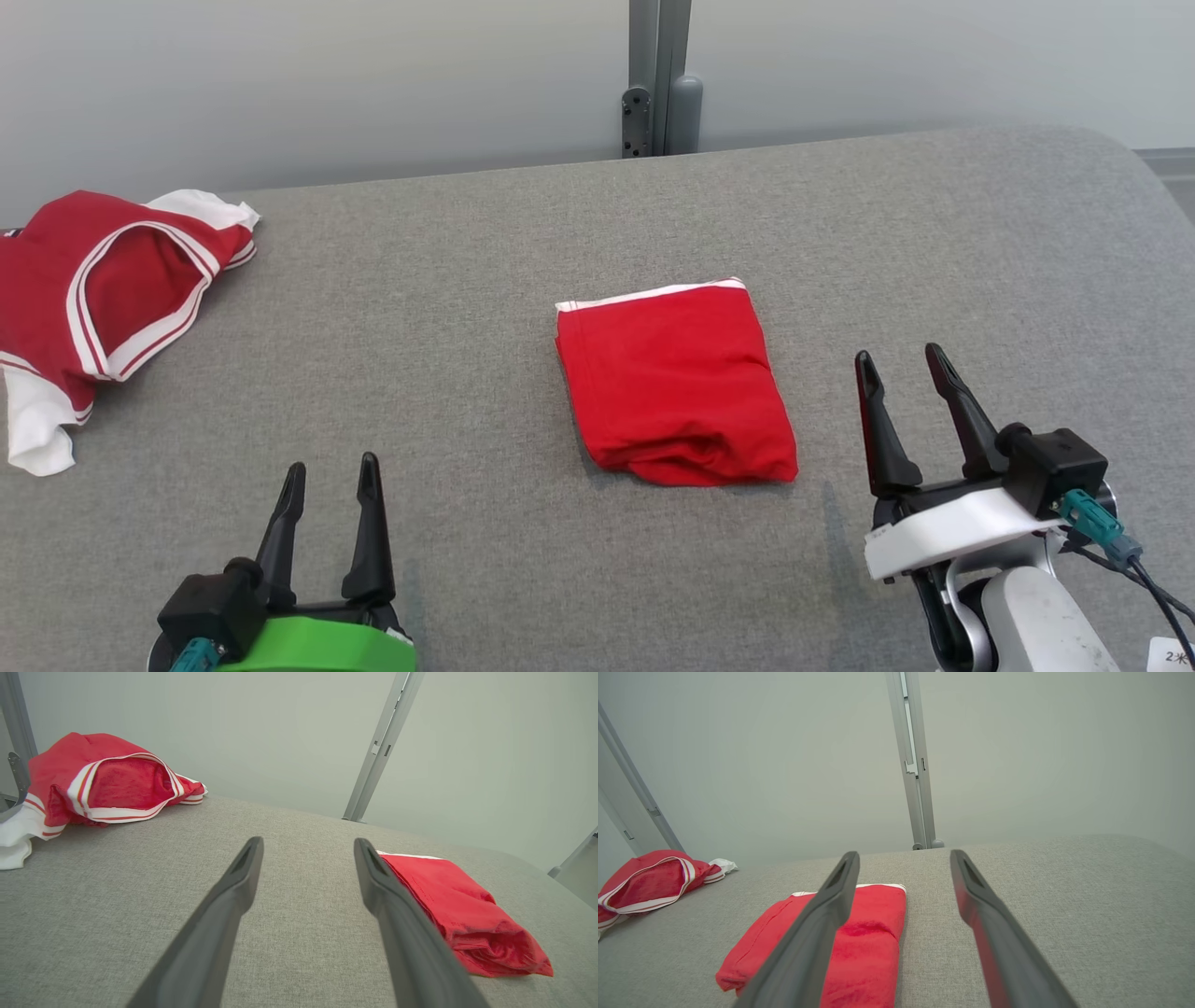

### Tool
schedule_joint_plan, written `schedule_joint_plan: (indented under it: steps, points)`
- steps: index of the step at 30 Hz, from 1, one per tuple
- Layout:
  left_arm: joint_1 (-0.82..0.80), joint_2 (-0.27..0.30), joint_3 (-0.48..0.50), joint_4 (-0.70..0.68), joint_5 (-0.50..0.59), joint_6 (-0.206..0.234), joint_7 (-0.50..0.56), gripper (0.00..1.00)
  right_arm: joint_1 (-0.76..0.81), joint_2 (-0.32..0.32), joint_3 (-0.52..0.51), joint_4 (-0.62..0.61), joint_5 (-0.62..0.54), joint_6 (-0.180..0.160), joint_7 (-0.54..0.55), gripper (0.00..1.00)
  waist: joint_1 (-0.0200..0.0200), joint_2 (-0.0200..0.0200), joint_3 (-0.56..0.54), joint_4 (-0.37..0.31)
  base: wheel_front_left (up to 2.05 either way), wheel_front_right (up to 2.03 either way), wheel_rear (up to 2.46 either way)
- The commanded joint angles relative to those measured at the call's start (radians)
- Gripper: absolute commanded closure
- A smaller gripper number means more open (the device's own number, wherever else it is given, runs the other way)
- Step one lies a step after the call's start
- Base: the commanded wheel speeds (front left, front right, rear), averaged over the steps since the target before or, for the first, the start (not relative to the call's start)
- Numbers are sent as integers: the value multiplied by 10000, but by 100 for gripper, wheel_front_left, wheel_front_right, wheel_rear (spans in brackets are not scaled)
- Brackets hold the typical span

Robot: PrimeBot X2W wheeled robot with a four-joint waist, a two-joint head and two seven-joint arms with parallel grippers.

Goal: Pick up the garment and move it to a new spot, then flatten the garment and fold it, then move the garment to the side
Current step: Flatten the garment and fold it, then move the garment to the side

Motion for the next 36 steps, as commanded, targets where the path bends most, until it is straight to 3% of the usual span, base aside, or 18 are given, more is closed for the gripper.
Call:
schedule_joint_plan:
  steps: [1, 12, 17, 29, 36]
  points:
    - [129, -41, 108, 21, 97, -80, -32, 0, 170, 3, -38, -39, -97, 0, -31, 0, 0, 0, -5, 35, 0, 0, 0]
    - [159, -338, 488, 262, 620, -433, -33, 0, 136, 10, 14, 241, -138, 0, 17, 0, 0, 0, -66, 134, 0, 0, 0]
    - [103, -442, 494, 384, 724, -585, -33, 0, -223, 9, -126, 436, -196, 0, 532, 0, 0, 0, -10, 232, 0, 0, 0]
    - [-437, -611, 284, 546, 805, -823, -32, 0, -2365, -1180, 3, 1567, 1281, 0, 4625, 0, 0, 0, 850, 1049, 0, 0, 0]
    - [-775, -651, 107, 568, 723, -852, -33, 0, -3409, -1693, 533, 2949, 2437, 0, 5912, 0, 0, 0, 1582, 1673, 0, 0, 0]
